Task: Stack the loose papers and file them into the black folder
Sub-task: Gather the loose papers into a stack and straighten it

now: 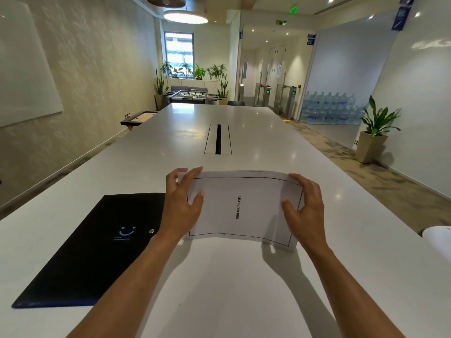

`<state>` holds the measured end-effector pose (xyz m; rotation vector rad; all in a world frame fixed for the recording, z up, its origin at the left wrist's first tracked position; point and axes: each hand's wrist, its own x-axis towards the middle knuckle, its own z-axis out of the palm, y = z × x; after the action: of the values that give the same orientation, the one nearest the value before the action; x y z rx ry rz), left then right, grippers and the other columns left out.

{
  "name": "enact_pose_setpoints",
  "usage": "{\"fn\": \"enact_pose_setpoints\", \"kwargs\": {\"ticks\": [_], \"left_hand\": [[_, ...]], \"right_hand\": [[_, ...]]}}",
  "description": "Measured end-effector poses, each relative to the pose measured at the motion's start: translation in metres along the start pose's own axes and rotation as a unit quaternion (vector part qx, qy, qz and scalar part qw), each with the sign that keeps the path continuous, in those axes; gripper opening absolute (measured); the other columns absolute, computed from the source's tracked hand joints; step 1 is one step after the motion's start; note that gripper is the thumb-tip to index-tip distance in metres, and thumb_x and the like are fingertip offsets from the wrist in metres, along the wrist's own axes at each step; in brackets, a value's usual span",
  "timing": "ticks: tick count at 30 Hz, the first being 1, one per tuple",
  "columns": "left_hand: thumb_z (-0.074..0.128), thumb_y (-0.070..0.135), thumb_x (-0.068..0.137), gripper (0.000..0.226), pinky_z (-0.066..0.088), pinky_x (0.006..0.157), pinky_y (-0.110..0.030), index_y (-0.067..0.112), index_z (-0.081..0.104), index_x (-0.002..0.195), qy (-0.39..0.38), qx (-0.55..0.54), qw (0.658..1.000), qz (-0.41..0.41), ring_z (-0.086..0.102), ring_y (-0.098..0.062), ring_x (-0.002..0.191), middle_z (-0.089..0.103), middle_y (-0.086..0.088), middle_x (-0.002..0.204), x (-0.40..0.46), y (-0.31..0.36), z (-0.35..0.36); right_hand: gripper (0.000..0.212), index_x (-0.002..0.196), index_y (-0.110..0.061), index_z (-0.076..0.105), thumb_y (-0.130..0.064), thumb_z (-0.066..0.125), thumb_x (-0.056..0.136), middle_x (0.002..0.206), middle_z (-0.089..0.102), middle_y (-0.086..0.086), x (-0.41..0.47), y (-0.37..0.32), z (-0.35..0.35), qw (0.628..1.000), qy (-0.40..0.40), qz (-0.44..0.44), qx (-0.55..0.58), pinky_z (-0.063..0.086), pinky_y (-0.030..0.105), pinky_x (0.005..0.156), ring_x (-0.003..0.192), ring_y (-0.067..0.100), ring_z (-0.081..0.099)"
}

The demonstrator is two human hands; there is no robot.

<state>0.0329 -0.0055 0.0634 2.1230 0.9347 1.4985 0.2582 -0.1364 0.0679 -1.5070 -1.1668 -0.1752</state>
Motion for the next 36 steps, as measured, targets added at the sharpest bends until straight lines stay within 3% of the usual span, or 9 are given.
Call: {"fn": "enact_pose_setpoints", "kwargs": {"ticks": [2,6,10,13,16,21,27,32,36], "left_hand": [[0.066,0.008,0.087,0.051,0.028,0.092,0.0,0.024,0.051,0.134,0.002,0.013,1.0,0.002,0.038,-0.009,0.118,0.036,-0.01,0.135,0.0,0.001,0.0],[0.065,0.005,0.087,0.048,0.027,0.093,0.003,0.013,0.05,0.131,0.009,0.009,1.0,0.005,0.043,-0.014,0.117,0.041,-0.012,0.132,0.002,0.004,-0.003],[0.062,0.006,0.089,0.049,0.03,0.1,-0.009,0.009,0.044,0.134,0.015,-0.015,1.0,-0.021,0.042,-0.01,0.12,0.044,-0.01,0.134,0.002,0.005,-0.004],[0.062,0.007,0.089,0.055,0.043,0.101,-0.029,0.014,0.036,0.137,0.013,-0.063,0.996,-0.069,0.05,-0.018,0.118,0.048,-0.01,0.133,0.001,0.005,-0.003],[0.061,0.008,0.091,0.063,0.049,0.08,-0.014,0.021,0.026,0.142,0.012,-0.129,0.983,-0.131,0.058,-0.011,0.099,0.052,-0.006,0.12,-0.001,0.003,-0.003],[0.052,0.003,0.094,0.055,0.045,0.069,-0.013,0.019,0.026,0.14,-0.006,-0.164,0.966,-0.197,0.054,-0.009,0.097,0.05,0.0,0.118,-0.012,-0.004,0.005],[0.047,0.004,0.095,0.035,0.049,0.089,-0.034,0.012,0.039,0.128,-0.004,-0.195,0.948,-0.251,0.055,-0.022,0.11,0.054,-0.006,0.121,-0.028,-0.018,0.014],[0.047,0.01,0.097,0.024,0.049,0.075,-0.021,0.013,0.039,0.119,0.021,-0.194,0.958,-0.21,0.058,-0.011,0.097,0.055,-0.002,0.113,-0.018,-0.011,0.011],[0.045,0.007,0.097,0.025,0.048,0.073,-0.018,0.013,0.039,0.12,0.02,-0.192,0.956,-0.222,0.058,-0.011,0.096,0.055,-0.003,0.113,-0.031,-0.016,0.015]], "right_hand": [[0.057,0.131,-0.018,0.048,0.003,0.064,0.081,0.123,0.047,-0.005,0.002,-0.001,0.001,1.0,0.013,0.02,0.003,0.033,0.006,0.097,0.111,-0.001,0.042],[0.059,0.133,-0.017,0.042,0.004,0.063,0.081,0.131,0.049,0.0,0.004,-0.003,-0.001,0.996,0.03,0.071,0.037,0.042,0.041,0.107,0.121,0.018,0.049],[0.06,0.133,-0.014,0.039,0.007,0.062,0.081,0.136,0.047,0.006,0.002,-0.008,-0.005,0.995,0.035,0.085,0.035,0.049,0.009,0.081,0.092,0.022,0.055],[0.06,0.133,-0.013,0.039,0.008,0.06,0.082,0.135,0.046,0.006,0.002,-0.005,-0.006,0.993,0.039,0.095,0.061,0.047,0.005,0.072,0.092,0.032,0.048],[0.062,0.133,-0.026,0.038,0.003,0.059,0.082,0.135,0.043,-0.006,0.0,0.005,-0.006,0.988,0.03,0.109,0.109,0.049,0.038,0.101,0.114,0.017,0.051],[0.052,0.134,-0.018,0.041,-0.013,0.053,0.084,0.131,0.051,0.008,-0.015,0.02,0.002,0.972,0.002,0.194,0.133,0.047,0.055,0.098,0.118,0.027,0.052],[0.034,0.119,-0.02,0.052,-0.005,0.051,0.088,0.111,0.06,0.005,-0.032,0.028,0.007,0.968,-0.007,0.206,0.143,0.052,0.047,0.091,0.102,0.022,0.059],[0.03,0.11,-0.026,0.05,-0.003,0.052,0.09,0.104,0.058,-0.004,-0.026,0.021,0.004,0.974,0.027,0.169,0.146,0.052,0.036,0.085,0.097,0.01,0.058],[0.027,0.111,-0.019,0.054,-0.005,0.056,0.088,0.106,0.061,0.003,-0.038,0.032,0.009,0.969,0.024,0.188,0.161,0.051,0.033,0.084,0.101,0.023,0.06]]}}
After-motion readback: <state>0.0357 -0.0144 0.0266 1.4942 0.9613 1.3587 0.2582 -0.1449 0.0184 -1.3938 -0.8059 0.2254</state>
